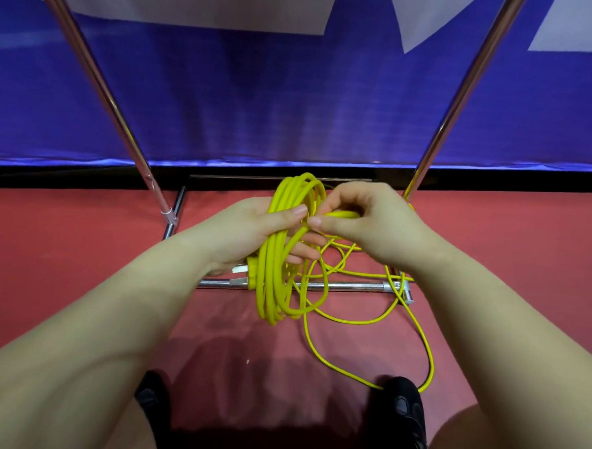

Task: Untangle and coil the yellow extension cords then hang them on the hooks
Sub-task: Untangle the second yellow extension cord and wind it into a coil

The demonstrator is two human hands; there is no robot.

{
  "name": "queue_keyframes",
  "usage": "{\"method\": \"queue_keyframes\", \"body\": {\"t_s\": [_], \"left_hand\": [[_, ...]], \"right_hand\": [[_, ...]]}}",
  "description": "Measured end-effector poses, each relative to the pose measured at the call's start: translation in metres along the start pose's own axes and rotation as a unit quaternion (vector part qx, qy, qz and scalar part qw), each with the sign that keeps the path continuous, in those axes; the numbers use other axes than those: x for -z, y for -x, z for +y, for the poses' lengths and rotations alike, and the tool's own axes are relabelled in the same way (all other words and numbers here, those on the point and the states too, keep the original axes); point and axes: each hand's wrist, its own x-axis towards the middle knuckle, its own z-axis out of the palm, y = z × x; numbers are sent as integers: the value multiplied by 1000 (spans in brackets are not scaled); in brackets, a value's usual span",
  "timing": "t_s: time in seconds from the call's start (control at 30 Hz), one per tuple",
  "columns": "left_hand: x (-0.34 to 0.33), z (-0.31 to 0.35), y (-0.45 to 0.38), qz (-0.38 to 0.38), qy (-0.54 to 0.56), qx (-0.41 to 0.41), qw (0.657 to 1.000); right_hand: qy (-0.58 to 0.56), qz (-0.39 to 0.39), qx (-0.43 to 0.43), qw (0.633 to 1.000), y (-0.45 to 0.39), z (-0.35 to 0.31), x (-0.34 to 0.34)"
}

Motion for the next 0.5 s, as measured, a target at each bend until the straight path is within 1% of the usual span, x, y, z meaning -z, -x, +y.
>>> {"method": "queue_keyframes", "body": {"t_s": [0.07,0.1,0.17,0.27,0.3,0.33,0.4,0.5], "left_hand": [[1,-1,0,12,-19,-14,1000],[2,-2,0,16,-30,-21,999],[5,-1,0,17,-20,-30,999],[9,1,-1,20,22,-27,999],[10,2,-1,17,26,-23,999],[11,2,-1,12,25,-18,999],[9,2,-1,14,13,-7,1000],[3,4,1,21,24,15,999]], "right_hand": [[-7,-43,-2,999,1,-1,-4],[-20,-40,-5,999,2,-2,-4],[-24,-10,-29,999,1,0,-1],[52,-3,-88,995,0,7,3],[49,5,-86,995,1,7,3],[22,20,-71,997,1,5,3],[-58,48,-31,997,1,2,6],[-109,59,2,992,1,0,12]]}}
